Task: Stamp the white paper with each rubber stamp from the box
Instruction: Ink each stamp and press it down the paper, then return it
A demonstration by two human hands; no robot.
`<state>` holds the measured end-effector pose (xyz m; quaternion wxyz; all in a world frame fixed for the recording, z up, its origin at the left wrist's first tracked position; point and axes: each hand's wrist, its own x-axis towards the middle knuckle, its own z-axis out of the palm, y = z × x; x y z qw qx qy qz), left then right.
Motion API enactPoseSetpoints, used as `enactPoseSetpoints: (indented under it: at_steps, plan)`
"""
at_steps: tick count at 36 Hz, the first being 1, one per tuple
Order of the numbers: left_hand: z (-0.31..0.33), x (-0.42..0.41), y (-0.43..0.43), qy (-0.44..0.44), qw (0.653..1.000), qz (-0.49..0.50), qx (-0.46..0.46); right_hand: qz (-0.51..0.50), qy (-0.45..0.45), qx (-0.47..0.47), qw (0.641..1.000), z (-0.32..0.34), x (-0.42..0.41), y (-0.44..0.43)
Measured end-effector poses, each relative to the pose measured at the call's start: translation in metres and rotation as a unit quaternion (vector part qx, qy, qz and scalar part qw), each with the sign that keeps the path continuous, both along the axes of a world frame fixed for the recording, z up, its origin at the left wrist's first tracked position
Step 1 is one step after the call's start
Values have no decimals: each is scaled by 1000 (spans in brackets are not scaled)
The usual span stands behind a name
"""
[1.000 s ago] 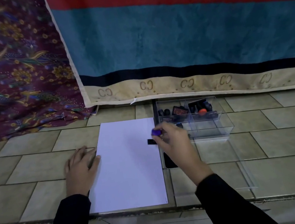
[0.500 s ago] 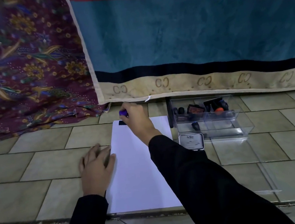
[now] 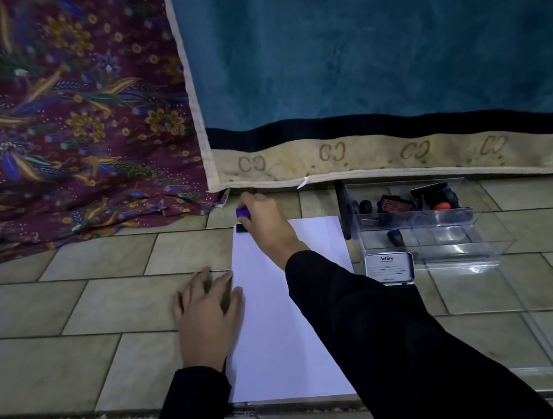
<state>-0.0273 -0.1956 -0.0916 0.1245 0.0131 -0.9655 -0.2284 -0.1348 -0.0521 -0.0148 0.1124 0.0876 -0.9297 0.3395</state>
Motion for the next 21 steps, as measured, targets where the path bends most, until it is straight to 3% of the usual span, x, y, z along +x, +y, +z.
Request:
enactPoseSetpoints:
  at_steps: [12, 21]
  plan:
    - [4, 2, 0, 0, 1000, -6, -5, 3, -4, 11, 1000, -6, -4, -2]
    - [6, 0, 0, -2, 1000, -3, -3, -95, 148, -147, 973, 18, 23, 47]
